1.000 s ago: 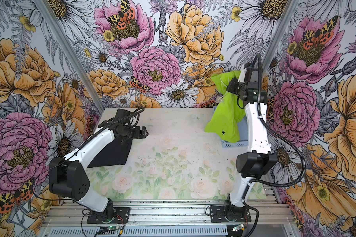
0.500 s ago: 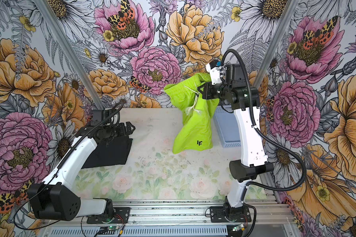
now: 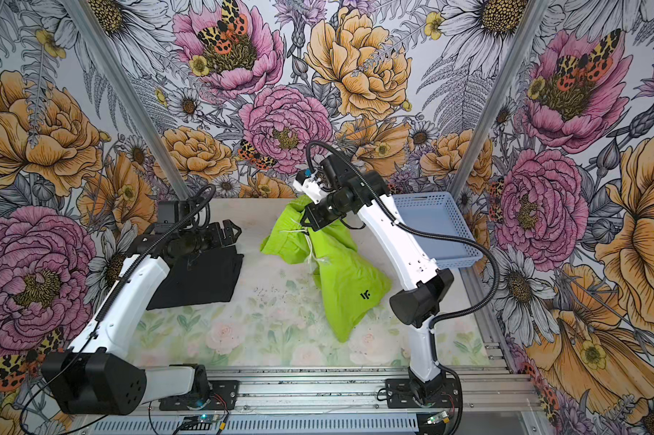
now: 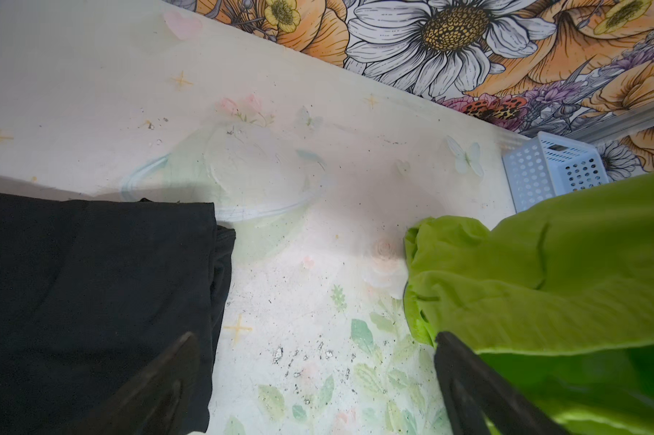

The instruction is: Fold and stack the mixed laundry pile

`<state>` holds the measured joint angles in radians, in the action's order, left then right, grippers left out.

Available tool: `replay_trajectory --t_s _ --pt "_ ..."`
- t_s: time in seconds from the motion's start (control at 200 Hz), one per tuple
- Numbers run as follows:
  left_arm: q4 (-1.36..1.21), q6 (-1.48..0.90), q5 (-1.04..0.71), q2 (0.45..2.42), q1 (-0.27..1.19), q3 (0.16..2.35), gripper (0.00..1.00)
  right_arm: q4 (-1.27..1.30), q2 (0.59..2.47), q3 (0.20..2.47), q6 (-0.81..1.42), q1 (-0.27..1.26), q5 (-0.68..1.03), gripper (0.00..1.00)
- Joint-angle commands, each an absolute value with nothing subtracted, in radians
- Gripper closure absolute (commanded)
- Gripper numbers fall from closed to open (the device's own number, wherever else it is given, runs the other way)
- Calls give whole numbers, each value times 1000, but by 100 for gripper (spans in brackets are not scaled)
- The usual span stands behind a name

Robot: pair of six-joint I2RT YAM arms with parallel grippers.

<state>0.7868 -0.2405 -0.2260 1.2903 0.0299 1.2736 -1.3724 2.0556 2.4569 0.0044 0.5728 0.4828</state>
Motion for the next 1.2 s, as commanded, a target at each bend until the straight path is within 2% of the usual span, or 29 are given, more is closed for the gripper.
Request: replay_trajectory --t_s 0.0,0.02,0.09,0.14,0.29,0.395,0.495,0.706,0.836,0.951,1.196 --pt "794 -252 -219 1256 15 1284 1 -1367 2158 2499 -10 616 478 100" --pt "794 -252 -217 1254 14 1279 1 -1367 2176 2504 -6 625 480 100" --pt "794 -254 -217 1253 12 1258 1 -1367 2218 2519 2 648 465 74" --pt "795 -253 -221 1252 13 1247 1 -1364 2226 2524 11 656 451 61" --pt "791 -243 -239 1270 32 1195 1 -1339 2163 2475 36 640 402 46" --pt "783 -234 -255 1318 72 1167 1 -1306 2081 2363 63 611 375 43" --pt "776 -245 -266 1365 124 1150 1 -1236 1966 2159 106 578 346 42" --pt "763 -362 -244 1346 201 996 2 -955 1623 1518 288 489 385 40" --pt "699 -443 -265 1300 204 862 12 -817 1440 1186 413 476 412 40" --pt "616 -487 -314 1303 211 790 19 -735 1316 977 526 482 445 40" --pt "504 -461 -357 1394 238 749 22 -669 1143 699 711 630 399 39"
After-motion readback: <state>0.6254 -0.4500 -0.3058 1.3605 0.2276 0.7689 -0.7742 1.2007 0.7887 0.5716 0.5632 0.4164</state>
